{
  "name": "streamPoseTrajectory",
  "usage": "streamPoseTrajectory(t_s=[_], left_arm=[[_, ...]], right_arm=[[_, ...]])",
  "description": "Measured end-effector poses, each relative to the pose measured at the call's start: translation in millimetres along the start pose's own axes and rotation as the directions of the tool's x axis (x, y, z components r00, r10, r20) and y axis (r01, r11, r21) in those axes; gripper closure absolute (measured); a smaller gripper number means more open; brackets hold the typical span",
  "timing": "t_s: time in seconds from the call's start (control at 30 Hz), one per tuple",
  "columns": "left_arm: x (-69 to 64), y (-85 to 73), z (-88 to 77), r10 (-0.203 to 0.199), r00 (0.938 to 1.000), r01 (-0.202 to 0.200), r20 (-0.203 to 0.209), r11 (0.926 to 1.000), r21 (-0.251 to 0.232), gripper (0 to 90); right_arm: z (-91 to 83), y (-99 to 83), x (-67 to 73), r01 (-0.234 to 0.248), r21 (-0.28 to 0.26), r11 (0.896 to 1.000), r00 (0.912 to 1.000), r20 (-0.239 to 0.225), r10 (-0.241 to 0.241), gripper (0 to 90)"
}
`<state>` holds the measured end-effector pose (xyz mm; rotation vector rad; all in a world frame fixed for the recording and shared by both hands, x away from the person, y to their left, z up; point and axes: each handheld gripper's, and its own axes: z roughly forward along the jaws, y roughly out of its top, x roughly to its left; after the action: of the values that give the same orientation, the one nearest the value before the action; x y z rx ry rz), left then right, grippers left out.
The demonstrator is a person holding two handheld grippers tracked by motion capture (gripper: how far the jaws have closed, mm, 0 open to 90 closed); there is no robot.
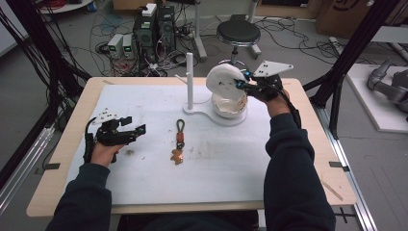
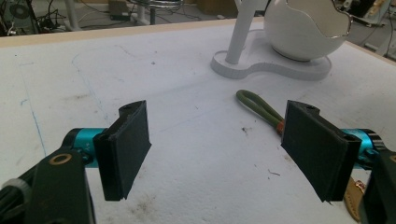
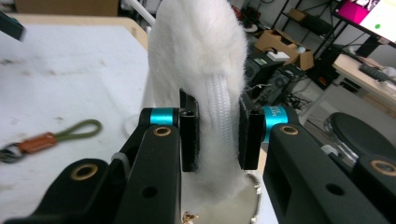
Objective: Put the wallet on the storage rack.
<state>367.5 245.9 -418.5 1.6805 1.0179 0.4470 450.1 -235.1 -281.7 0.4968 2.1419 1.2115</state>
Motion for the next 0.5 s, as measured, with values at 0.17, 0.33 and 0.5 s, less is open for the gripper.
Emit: streamPoseTrajectory(t_s=[0.17,0.33,0.5], left_arm=[[0.7,-0.9,0.0,-0.004,1.0000,0.004,0.003,1.0000,0.006,23.5],[1.4,-1.7,-0.6,-0.008,1.0000,0.008,0.003,0.9999,0.006,23.5],[1.2,-2.5,-0.7,-0.011,0.9999,0.011,0.002,0.9999,0.010,23.5]], right_arm=[[12.1,-0.5,-11.6,0.049,0.023,0.999,0.9984,0.027,-0.050,75.5],[22.2,-10.0,-17.2,0.076,0.069,0.995,0.9962,0.038,-0.079,75.4],[28.3,-16.7,-18.7,0.086,0.094,0.992,0.9953,0.036,-0.090,75.4]])
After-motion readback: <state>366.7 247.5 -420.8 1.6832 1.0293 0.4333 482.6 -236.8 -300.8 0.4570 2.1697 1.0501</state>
